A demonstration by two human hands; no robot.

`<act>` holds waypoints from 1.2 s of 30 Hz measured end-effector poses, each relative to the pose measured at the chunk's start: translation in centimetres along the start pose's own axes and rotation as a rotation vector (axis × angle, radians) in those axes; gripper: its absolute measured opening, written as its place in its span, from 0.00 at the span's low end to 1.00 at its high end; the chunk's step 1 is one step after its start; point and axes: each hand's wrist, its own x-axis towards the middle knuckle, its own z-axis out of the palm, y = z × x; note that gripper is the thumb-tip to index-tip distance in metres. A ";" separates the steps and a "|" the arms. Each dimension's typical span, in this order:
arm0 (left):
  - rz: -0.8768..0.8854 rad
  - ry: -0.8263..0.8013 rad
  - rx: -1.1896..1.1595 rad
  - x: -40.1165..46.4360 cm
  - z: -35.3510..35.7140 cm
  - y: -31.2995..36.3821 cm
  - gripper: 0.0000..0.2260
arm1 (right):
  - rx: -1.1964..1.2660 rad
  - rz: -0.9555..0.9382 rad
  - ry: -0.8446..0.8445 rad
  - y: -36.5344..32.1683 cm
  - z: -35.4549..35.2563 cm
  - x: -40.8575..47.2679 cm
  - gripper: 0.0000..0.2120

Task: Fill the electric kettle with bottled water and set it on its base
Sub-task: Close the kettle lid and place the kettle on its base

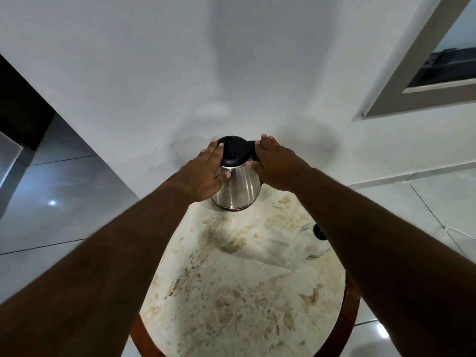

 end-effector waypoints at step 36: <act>-0.055 0.014 -0.036 -1.6 0.2 0.3 0.34 | 0.015 -0.005 0.008 0.3 0.7 -1.4 0.35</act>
